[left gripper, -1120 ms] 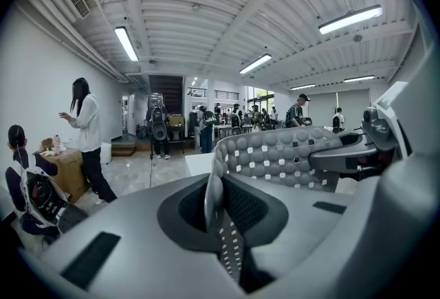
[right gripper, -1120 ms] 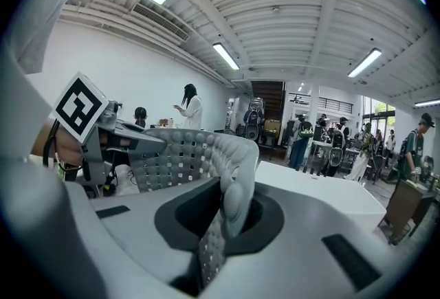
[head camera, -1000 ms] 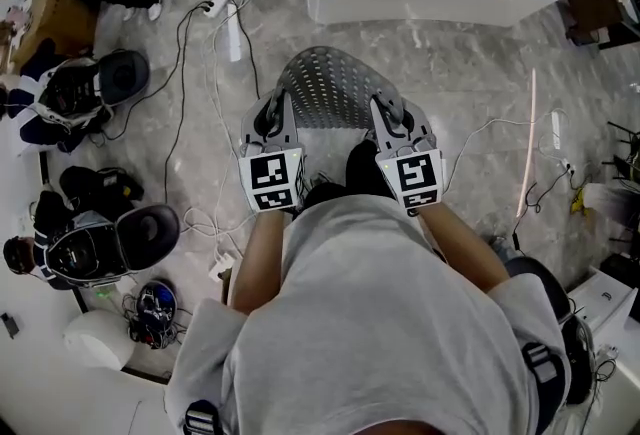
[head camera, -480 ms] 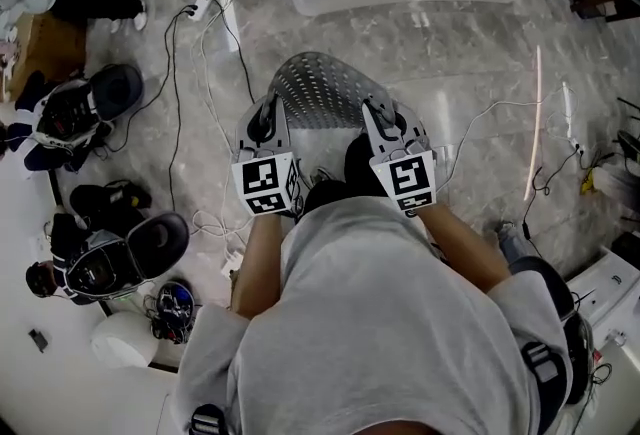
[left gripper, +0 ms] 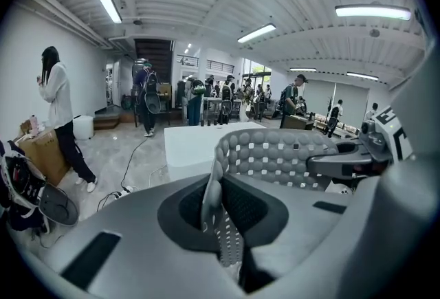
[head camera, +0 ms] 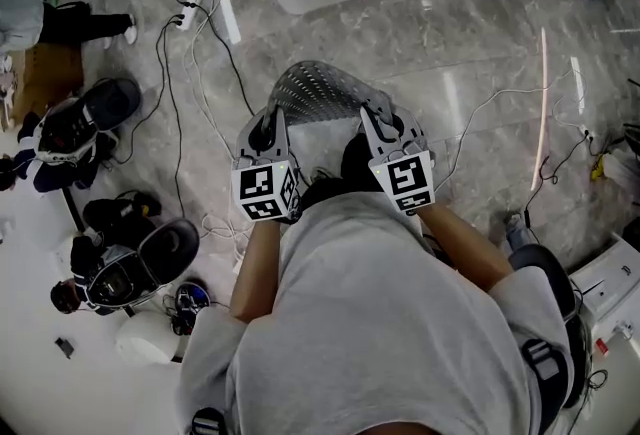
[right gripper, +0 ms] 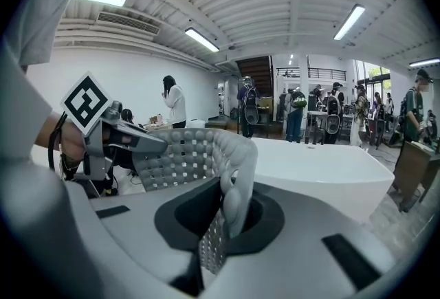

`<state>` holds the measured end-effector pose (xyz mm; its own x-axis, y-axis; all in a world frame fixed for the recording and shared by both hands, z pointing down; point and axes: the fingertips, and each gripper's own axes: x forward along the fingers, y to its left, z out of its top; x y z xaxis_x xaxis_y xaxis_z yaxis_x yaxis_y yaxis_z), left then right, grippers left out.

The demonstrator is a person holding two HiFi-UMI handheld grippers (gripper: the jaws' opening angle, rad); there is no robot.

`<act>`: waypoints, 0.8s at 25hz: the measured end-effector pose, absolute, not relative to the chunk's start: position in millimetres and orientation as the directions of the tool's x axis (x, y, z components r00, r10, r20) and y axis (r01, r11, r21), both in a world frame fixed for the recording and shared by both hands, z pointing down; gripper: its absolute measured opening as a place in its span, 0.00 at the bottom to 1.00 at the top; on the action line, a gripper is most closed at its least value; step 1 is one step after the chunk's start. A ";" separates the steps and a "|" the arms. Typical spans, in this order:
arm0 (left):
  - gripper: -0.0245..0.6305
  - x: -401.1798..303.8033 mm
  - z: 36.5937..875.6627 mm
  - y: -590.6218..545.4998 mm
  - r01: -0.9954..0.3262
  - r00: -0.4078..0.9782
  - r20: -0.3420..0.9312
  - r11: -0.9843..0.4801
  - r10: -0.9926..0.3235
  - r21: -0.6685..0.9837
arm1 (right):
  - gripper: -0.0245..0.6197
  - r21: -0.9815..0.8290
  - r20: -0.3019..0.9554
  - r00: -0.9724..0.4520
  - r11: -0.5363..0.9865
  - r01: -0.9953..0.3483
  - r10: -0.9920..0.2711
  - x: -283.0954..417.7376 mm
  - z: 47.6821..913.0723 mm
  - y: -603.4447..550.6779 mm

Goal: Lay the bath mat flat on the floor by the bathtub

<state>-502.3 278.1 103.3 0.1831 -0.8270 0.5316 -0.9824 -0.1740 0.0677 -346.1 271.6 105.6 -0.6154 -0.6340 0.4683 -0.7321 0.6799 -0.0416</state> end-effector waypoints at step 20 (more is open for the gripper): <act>0.08 -469.4 109.6 180.7 -0.979 0.190 0.533 -0.197 -0.824 0.044 | 0.07 -0.084 0.481 -0.589 0.635 -0.768 -0.649 -300.1 116.7 192.7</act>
